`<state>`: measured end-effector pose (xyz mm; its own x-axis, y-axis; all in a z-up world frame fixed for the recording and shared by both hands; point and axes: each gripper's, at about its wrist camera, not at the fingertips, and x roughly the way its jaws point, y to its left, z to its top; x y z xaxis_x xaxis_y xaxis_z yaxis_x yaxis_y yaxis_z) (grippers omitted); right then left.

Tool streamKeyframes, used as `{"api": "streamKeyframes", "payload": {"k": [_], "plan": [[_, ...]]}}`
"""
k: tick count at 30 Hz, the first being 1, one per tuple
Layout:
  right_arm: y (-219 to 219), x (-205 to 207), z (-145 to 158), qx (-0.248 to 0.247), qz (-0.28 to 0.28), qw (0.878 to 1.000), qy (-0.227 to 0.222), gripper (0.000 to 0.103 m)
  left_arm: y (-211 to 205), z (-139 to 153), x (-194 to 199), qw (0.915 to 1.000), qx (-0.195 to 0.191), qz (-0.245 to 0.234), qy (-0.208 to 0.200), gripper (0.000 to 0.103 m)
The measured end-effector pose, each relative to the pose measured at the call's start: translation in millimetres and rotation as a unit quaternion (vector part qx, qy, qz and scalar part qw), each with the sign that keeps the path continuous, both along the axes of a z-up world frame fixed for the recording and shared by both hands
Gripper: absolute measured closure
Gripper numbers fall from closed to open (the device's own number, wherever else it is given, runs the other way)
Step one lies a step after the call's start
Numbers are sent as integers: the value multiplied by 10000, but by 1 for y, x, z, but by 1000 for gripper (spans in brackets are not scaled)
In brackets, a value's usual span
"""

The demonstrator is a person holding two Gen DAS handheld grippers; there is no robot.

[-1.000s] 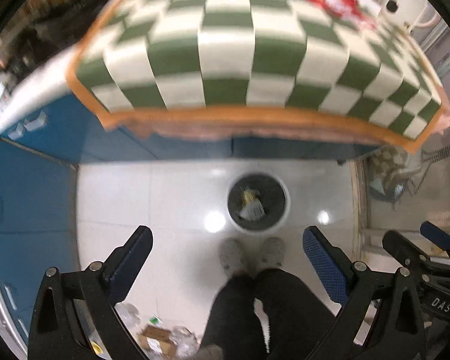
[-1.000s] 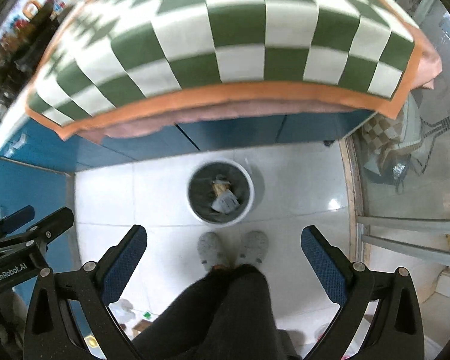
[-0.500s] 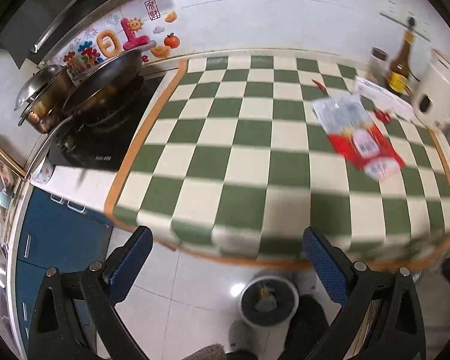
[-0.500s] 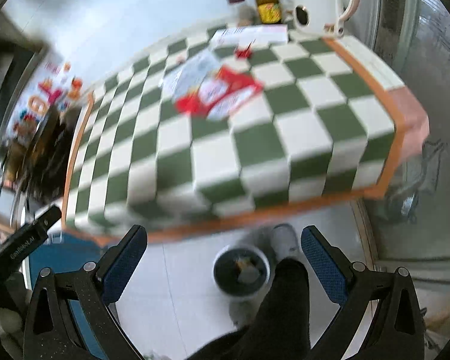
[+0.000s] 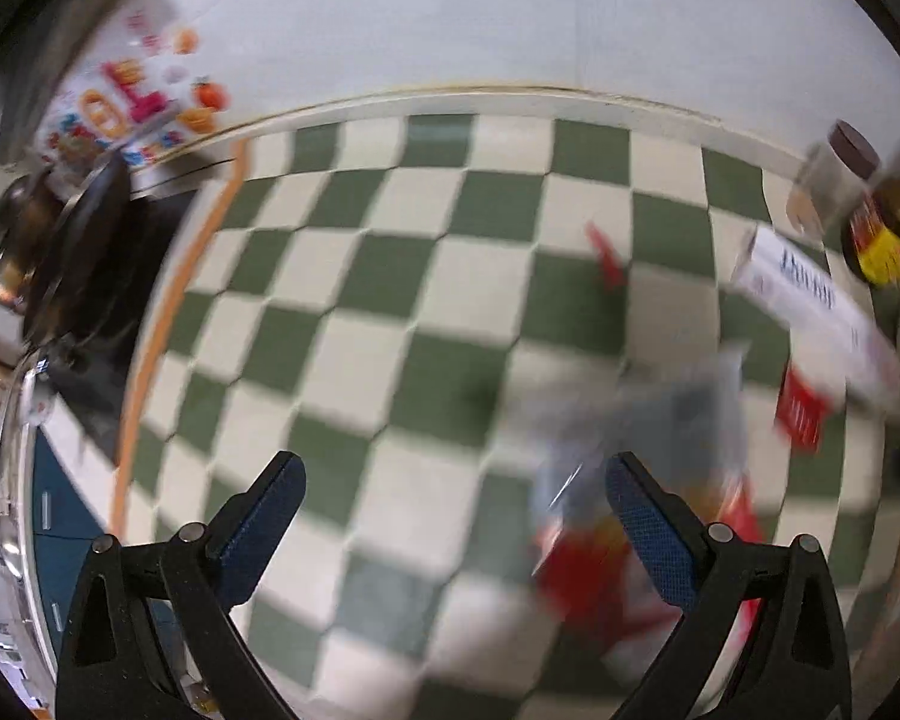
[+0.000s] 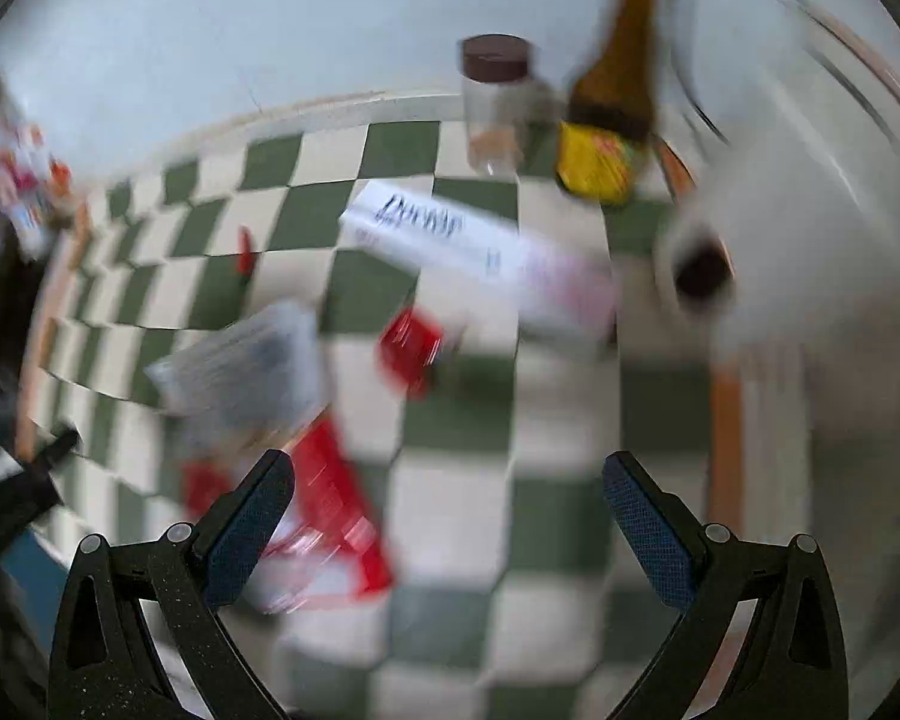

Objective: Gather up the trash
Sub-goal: 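Grasp the red chili with the left tool while the right tool grasps the Doctor toothpaste box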

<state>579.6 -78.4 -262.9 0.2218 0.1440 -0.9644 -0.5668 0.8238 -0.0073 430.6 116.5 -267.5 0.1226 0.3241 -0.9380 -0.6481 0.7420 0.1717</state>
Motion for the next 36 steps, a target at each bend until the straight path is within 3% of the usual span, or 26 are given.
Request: {"api": "streamKeyframes", "payload": {"k": [3,8,11,12,13,14,16,19,23,27,36], "plan": [[40,50,-29,-760,690,9947,31,15,16,-23,50,9996,-272,11,86,3],[84,102,-76,-1368,1305,9817,242,15,39,-61,105,9965,-822,-9,176,18],[94,117,-100,-1608,1399,9758,493,15,49,-80,123,9940,-1070,-44,241,36],[96,122,-108,-1690,1443,9736,526,15,50,-84,127,9931,-1145,-55,267,51],[98,124,-112,-1722,1461,9727,540,17,52,-89,129,9920,-1219,-78,318,73],[98,127,-117,-1709,1461,9726,585,25,52,-94,130,9910,-1291,-90,355,81],[99,131,-121,-1575,1421,9753,618,26,53,-92,129,9925,-1192,-101,260,95],[100,135,-118,-1341,1358,9801,548,35,52,-90,127,9939,-1044,-171,323,96],[101,140,-108,-1076,1246,9855,413,47,46,-74,120,9977,-542,-278,294,96],[99,141,-86,-717,1116,9908,255,50,38,-41,104,9993,45,-361,99,96],[86,120,-12,136,593,9978,-253,51,13,27,72,9962,608,-455,-415,96]]}}
